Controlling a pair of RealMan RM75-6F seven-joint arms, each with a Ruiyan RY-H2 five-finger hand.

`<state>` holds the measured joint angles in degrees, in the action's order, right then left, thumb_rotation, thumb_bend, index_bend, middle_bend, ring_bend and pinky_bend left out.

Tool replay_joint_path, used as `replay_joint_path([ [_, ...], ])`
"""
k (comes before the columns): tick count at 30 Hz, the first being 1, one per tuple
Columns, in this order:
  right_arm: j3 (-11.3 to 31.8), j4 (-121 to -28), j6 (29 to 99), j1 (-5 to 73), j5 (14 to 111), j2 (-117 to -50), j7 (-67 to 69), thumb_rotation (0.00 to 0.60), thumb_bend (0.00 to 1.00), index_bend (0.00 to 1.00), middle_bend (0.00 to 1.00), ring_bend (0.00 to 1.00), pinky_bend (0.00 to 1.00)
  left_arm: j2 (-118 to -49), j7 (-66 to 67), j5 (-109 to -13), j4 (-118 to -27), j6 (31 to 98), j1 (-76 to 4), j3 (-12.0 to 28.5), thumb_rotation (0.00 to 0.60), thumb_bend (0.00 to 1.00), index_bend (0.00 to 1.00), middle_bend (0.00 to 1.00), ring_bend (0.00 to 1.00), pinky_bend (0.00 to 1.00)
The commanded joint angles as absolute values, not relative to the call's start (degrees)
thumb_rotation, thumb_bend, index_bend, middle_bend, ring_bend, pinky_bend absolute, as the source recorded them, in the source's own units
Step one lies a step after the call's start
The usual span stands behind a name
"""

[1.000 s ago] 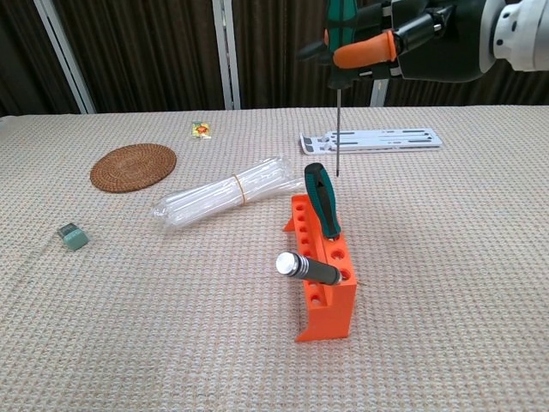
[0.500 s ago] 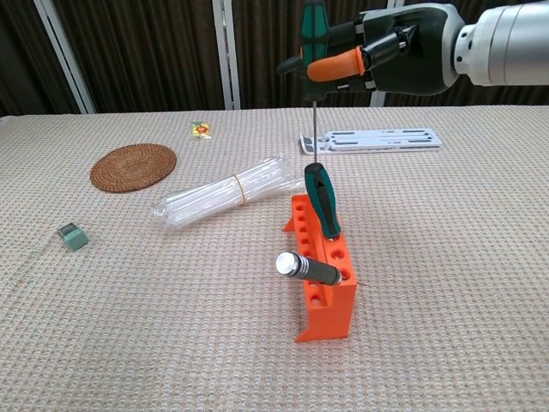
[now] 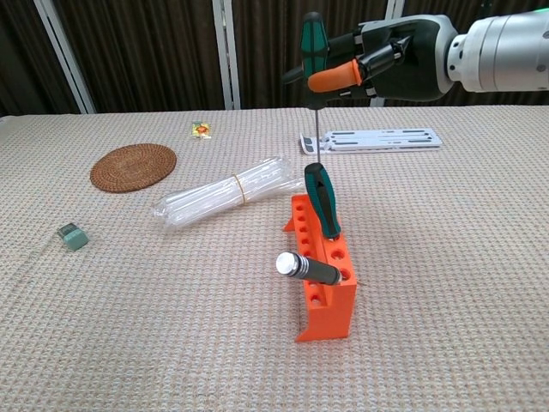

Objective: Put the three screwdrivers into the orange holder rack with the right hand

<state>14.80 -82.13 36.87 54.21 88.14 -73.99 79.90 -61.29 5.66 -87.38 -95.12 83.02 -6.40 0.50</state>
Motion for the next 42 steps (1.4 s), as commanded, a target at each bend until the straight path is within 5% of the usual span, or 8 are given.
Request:
replay_joint_path([
  [1, 14.3, -81.9, 36.8, 54.4, 88.0, -73.9, 79.9, 0.6, 0.32, 0.65, 0.22, 0.0, 0.0, -61.3, 5.6, -87.4, -95.1, 83.0, -6.4, 0.5, 0.6, 0.06, 0.0, 0.0, 0.0, 0.0],
  [42, 8.2, -78.3, 38.0, 56.2, 86.8, -78.3, 74.1, 0.6, 0.25, 0.61, 0.2, 0.0, 0.0, -61.5, 5.3, -87.6, -94.8, 82.9, -6.2, 0.2, 0.6, 0.06, 0.0, 0.0, 0.0, 0.0],
])
